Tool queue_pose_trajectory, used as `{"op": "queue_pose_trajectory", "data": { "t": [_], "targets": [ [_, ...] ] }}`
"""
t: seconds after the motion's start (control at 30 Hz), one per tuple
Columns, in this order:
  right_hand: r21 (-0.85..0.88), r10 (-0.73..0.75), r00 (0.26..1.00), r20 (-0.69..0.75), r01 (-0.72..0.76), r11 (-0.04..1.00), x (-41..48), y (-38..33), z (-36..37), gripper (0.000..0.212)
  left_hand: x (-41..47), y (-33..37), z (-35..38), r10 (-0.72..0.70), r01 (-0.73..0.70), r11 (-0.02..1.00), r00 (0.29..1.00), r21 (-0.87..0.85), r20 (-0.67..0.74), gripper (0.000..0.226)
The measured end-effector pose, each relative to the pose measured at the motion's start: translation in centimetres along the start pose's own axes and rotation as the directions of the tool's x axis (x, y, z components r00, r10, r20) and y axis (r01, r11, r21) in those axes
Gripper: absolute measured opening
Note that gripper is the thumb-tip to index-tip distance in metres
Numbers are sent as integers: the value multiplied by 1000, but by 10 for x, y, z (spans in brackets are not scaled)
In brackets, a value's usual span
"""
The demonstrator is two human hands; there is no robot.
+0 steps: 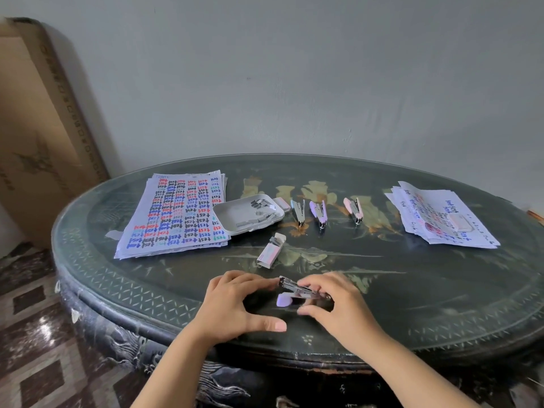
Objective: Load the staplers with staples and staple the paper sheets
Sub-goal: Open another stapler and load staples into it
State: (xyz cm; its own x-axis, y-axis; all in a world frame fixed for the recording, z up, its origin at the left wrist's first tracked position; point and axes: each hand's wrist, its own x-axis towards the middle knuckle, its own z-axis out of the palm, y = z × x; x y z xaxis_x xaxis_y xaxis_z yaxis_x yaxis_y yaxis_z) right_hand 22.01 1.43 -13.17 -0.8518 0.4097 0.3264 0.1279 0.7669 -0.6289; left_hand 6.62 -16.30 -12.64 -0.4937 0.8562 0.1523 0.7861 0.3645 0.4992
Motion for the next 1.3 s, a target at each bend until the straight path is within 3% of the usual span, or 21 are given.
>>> {"op": "queue_pose_trajectory", "data": {
  "t": [0.13, 0.23, 0.47, 0.63, 0.77, 0.9, 0.97, 1.07, 1.13, 1.2, 1.3],
  "targets": [
    [108, 122, 984, 131, -137, 985, 5, -6, -2, 61, 2, 0, 4, -33, 32, 999, 996, -16, -80, 86],
    [136, 155, 966, 208, -186, 973, 8, -7, -5, 53, 2, 1, 5, -17, 18, 1000, 997, 8, -78, 70],
    [89, 82, 988, 127, -94, 992, 7, -6, 5, 25, 2, -4, 10, -119, 106, 985, 988, -134, -95, 51],
    [-16, 52, 987, 150, -50, 999, 1, -2, 4, 21, 0, 0, 8, -24, 19, 999, 993, -47, -113, 68],
    [-105, 157, 981, -113, -169, 980, -13, 8, -13, 15, -4, 4, 7, -6, 8, 1000, 989, 12, -149, 69],
    [-210, 349, 841, -414, -461, 862, -25, 28, -47, 13, -5, 7, 10, -4, 24, 995, 982, 98, -191, 58],
    [-272, 429, 805, -409, -557, 785, -28, 41, -58, 9, -5, 7, 11, -6, 27, 994, 982, 107, -190, 57],
    [-352, 508, 781, -362, -620, 701, -29, 48, -61, 35, -6, 7, 11, -5, 27, 992, 984, 120, -181, 57],
    [-402, 464, 786, -407, -611, 682, -23, 38, -59, 46, -7, 6, 11, 2, 19, 993, 983, 117, -182, 55],
    [-421, 365, 837, -409, -527, 738, -8, 16, -52, 42, -7, 7, 12, 6, 8, 998, 979, 69, -203, 49],
    [-337, 259, 941, -217, -321, 885, 32, -30, -26, 29, -6, 8, 5, -139, 52, 958, 945, -283, -296, 20]
  ]
}}
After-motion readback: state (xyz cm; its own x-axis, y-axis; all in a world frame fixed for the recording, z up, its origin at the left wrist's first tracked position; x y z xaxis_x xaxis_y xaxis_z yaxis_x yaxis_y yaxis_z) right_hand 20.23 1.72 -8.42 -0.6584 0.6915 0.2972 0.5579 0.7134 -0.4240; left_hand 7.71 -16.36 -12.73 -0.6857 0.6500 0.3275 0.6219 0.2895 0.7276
